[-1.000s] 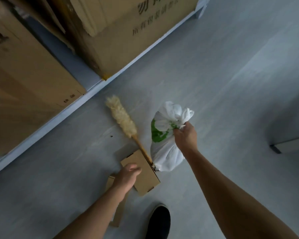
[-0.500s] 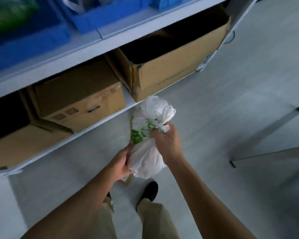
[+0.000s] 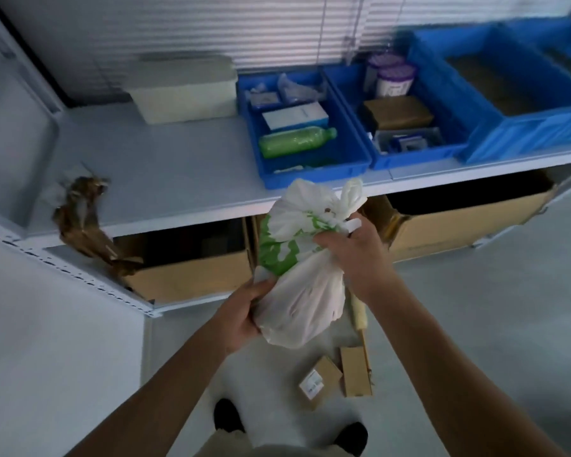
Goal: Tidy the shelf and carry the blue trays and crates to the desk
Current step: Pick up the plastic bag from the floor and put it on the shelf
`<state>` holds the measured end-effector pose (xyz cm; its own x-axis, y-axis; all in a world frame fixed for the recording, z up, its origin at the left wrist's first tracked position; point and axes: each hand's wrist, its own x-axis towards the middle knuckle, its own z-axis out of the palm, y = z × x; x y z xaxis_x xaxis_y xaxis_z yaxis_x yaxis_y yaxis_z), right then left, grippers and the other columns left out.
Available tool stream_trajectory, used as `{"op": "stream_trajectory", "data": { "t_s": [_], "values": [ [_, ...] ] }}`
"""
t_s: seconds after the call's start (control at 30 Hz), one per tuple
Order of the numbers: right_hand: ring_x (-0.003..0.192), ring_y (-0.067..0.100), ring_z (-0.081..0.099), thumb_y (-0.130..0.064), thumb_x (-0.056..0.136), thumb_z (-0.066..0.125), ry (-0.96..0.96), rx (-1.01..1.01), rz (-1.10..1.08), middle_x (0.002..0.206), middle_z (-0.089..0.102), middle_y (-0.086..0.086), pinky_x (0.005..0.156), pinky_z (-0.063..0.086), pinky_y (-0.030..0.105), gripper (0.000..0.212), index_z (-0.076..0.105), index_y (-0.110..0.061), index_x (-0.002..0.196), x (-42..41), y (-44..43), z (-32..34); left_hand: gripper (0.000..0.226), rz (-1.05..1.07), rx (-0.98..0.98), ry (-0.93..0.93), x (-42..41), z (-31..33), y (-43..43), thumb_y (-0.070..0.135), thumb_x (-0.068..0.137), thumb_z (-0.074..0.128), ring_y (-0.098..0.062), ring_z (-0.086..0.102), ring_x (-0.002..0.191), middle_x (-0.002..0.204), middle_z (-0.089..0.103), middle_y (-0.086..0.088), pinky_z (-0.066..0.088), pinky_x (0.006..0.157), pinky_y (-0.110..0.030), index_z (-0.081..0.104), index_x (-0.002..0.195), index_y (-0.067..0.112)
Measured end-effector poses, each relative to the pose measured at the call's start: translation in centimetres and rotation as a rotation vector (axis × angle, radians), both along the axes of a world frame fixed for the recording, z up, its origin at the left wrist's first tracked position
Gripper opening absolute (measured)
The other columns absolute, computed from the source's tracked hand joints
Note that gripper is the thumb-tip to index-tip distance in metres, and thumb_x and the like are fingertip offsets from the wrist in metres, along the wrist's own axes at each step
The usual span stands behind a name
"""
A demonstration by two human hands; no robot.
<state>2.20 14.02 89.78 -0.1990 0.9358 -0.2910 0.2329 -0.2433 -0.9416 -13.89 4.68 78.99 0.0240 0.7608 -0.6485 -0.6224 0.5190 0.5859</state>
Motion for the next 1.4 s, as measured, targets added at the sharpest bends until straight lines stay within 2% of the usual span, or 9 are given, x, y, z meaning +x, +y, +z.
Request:
{"op": "stream_trajectory", "data": {
  "t_s": [0.1, 0.43, 0.57, 0.7, 0.83, 1.07, 1.17, 1.3, 1.4],
  "values": [
    [0.093, 0.023, 0.071, -0.002, 0.080, 0.067, 0.050, 0.010, 0.053, 0.097, 0.074, 0.006, 0.089, 0.058, 0.048, 0.026, 0.068, -0.020, 0.099, -6.4, 0.1, 1.7, 0.035, 0.047, 0.059, 0.021, -6.1, 2.1, -0.8, 0.020, 0.081, 0.064, -0.021, 0.072, 0.089, 0.106, 0.073, -0.007, 0.059, 0.073, -0.037, 0.068, 0.115, 0.013],
    [0.087, 0.019, 0.067, 0.002, 0.082, 0.065, 0.009, 0.081, 0.326, 0.094, 0.070, 0.005, 0.083, 0.056, 0.037, 0.023, 0.065, -0.020, 0.091, -23.4, 7.3, 5.4, 0.024, 0.289, 0.078, -0.014, -17.3, 3.4, 2.7, 0.023, 0.090, 0.060, -0.022, 0.075, 0.084, 0.096, 0.077, -0.008, 0.060, 0.073, -0.037, 0.071, 0.108, 0.011],
    [0.094, 0.027, 0.068, 0.002, 0.081, 0.067, -0.100, 0.151, 0.424, 0.103, 0.071, 0.011, 0.087, 0.056, 0.039, 0.029, 0.065, -0.010, 0.108, -28.6, 13.5, 5.0, 0.058, 0.278, 0.006, 0.062, -20.1, 2.0, 7.6, 0.041, 0.078, 0.073, -0.028, 0.065, 0.113, 0.123, 0.069, -0.005, 0.050, 0.100, -0.049, 0.060, 0.130, 0.018],
    [0.088, 0.021, 0.065, -0.004, 0.079, 0.070, -0.308, 0.388, 0.609, 0.100, 0.069, 0.006, 0.079, 0.052, 0.032, 0.026, 0.066, -0.009, 0.104, -32.8, 19.9, 4.2, 0.044, 0.238, -0.030, 0.109, -21.3, 1.5, 13.8, 0.043, 0.088, 0.065, -0.027, 0.060, 0.116, 0.128, 0.062, -0.003, 0.051, 0.084, -0.039, 0.057, 0.125, 0.021],
    [0.099, 0.033, 0.066, -0.010, 0.079, 0.067, -0.462, 0.544, 0.697, 0.106, 0.072, 0.014, 0.085, 0.056, 0.043, 0.027, 0.069, -0.008, 0.107, -36.0, 25.9, 3.1, 0.039, 0.196, -0.053, 0.180, -22.7, 1.7, 19.9, 0.043, 0.090, 0.062, -0.025, 0.060, 0.117, 0.128, 0.058, -0.006, 0.045, 0.100, -0.041, 0.058, 0.117, 0.016],
    [0.103, 0.035, 0.064, -0.008, 0.087, 0.062, -0.563, 0.514, 0.747, 0.112, 0.071, 0.017, 0.078, 0.047, 0.033, 0.031, 0.067, -0.009, 0.117, -35.7, 30.6, -2.1, 0.020, 0.217, -0.176, 0.622, -27.9, 0.6, 23.1, 0.029, 0.092, 0.061, -0.017, 0.063, 0.081, 0.094, 0.064, 0.000, 0.044, 0.072, -0.029, 0.058, 0.110, 0.021],
    [0.113, 0.030, 0.062, -0.018, 0.085, 0.070, -0.486, 0.460, 0.745, 0.122, 0.067, 0.010, 0.094, 0.051, 0.040, 0.042, 0.062, -0.014, 0.126, -34.7, 30.7, -3.7, 0.042, 0.330, -0.258, 0.905, -31.6, -0.6, 22.6, 0.035, 0.077, 0.071, -0.034, 0.066, 0.105, 0.116, 0.067, -0.016, 0.051, 0.085, -0.041, 0.061, 0.114, 0.017],
    [0.150, 0.028, 0.020, -0.056, 0.085, 0.066, -0.634, 0.369, 0.768, 0.162, 0.023, 0.007, 0.121, 0.022, 0.047, 0.073, 0.045, -0.023, 0.146, -32.5, 30.2, -6.9, 0.081, 0.340, -0.309, 0.973, -34.4, -1.4, 23.4, 0.044, 0.080, 0.073, -0.037, 0.052, 0.121, 0.146, 0.041, -0.016, 0.047, 0.089, -0.038, 0.034, 0.148, 0.022],
    [0.152, 0.034, -0.013, -0.049, 0.085, 0.068, -0.723, 0.338, 0.793, 0.165, -0.010, 0.015, 0.123, 0.005, 0.051, 0.078, 0.031, -0.035, 0.152, -31.4, 29.8, -11.4, 0.108, 0.253, -0.278, 0.801, -35.0, -2.5, 25.0, 0.061, 0.063, 0.079, -0.033, 0.050, 0.123, 0.150, 0.036, -0.006, 0.051, 0.087, -0.041, 0.020, 0.152, 0.040]
  ]
}}
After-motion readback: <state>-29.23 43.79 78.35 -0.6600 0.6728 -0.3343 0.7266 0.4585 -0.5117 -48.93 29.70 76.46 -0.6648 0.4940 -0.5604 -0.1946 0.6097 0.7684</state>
